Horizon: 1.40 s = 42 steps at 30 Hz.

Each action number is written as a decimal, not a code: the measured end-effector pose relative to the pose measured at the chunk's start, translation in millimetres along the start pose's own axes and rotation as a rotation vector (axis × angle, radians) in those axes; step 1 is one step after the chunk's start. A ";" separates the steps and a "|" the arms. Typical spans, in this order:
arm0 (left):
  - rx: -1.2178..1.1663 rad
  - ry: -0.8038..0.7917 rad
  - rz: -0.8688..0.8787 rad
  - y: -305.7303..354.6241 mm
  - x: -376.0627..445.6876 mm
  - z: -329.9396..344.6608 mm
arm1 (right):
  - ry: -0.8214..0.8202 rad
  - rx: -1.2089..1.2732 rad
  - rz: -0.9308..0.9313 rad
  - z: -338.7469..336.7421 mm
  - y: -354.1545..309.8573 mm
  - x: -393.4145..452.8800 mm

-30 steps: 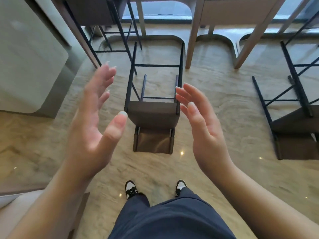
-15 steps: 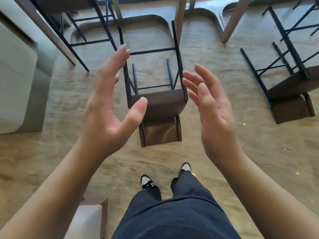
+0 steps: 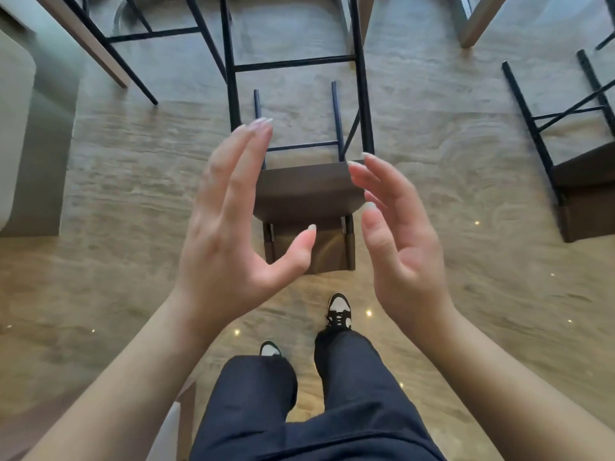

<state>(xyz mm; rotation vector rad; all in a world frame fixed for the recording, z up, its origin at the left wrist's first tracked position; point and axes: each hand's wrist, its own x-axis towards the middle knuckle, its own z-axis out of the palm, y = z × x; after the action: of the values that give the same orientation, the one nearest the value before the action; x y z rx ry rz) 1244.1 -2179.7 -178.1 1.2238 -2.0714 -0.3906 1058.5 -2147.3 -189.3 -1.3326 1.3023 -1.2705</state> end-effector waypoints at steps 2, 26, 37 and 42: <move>0.033 0.011 0.010 -22.1 -6.3 28.6 | -0.012 -0.072 -0.021 -0.6 36.1 4.6; 0.467 -0.572 -0.071 -406.3 -247.5 479.1 | -0.545 -0.920 -0.030 66.1 656.1 1.7; 0.638 -1.002 -0.174 -476.8 -340.8 595.9 | -0.876 -1.326 -0.069 78.6 822.4 -70.6; 0.679 -1.033 -0.289 -481.9 -354.4 609.3 | -0.815 -1.425 -0.065 87.0 841.6 -72.8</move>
<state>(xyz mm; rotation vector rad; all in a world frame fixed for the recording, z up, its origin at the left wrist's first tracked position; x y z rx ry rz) 1247.5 -2174.3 -1032.0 2.0189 -3.0558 -0.5471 1047.9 -2155.3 -1038.4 -2.4318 1.4761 0.4834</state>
